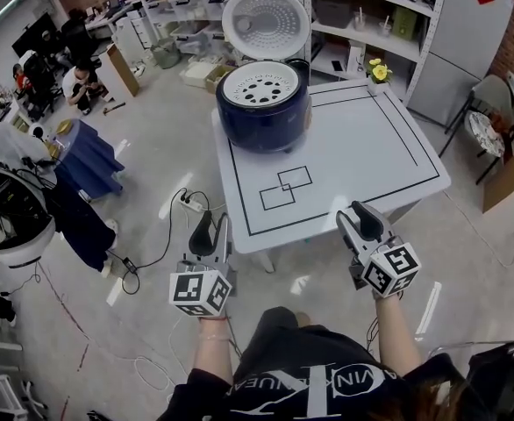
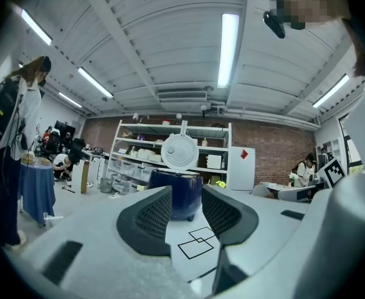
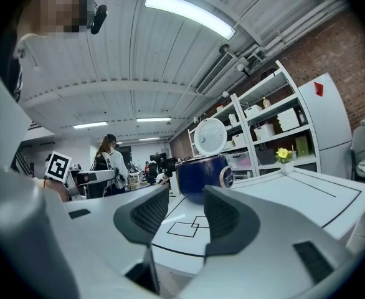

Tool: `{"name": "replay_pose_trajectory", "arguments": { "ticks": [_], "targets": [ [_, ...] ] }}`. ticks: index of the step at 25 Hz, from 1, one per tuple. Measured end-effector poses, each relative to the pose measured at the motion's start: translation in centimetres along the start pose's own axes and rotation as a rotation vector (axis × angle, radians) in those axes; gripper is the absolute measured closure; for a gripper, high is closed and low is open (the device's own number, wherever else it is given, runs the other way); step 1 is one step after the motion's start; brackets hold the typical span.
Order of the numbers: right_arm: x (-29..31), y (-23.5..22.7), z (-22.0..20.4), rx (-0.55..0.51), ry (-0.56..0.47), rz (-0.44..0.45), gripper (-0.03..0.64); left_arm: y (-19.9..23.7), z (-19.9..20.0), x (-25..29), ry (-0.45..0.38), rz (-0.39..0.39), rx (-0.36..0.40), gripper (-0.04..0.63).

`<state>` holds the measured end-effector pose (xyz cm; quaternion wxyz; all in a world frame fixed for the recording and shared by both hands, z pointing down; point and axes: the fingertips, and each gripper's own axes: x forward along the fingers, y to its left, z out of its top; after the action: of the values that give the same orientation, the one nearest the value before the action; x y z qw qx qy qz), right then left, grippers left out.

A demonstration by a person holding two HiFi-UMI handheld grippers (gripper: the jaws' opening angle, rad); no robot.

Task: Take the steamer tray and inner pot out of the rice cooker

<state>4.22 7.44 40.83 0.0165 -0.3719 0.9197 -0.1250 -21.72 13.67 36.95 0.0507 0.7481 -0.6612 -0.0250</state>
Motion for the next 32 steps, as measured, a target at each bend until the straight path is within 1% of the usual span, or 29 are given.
{"name": "replay_pose_trajectory", "arguments": {
  "ticks": [8,19,24,26,30,32],
  "targets": [
    [2.7,-1.0,0.2,-0.003,0.005,0.026,0.459,0.9,0.1,2.7,0.001,0.000,0.001,0.474],
    [11.3,-5.2,3.0,-0.035,0.006,0.062,0.459,3.5,1.9,12.4,-0.036,-0.009,-0.009,0.474],
    [15.0,-6.9,4.0,-0.036,0.008,0.067,0.459,4.6,2.2,16.1,-0.029,-0.017,-0.015,0.474],
    [16.4,-7.4,4.3,-0.038,0.010,0.071,0.459,5.2,2.2,17.5,-0.024,-0.011,-0.019,0.474],
    [19.3,-8.5,5.2,-0.053,0.018,0.074,0.459,6.6,2.2,20.0,0.013,0.017,-0.011,0.472],
    [20.8,-8.9,5.9,-0.061,0.020,0.074,0.459,7.2,2.5,21.3,0.021,0.018,-0.008,0.457]
  ]
}}
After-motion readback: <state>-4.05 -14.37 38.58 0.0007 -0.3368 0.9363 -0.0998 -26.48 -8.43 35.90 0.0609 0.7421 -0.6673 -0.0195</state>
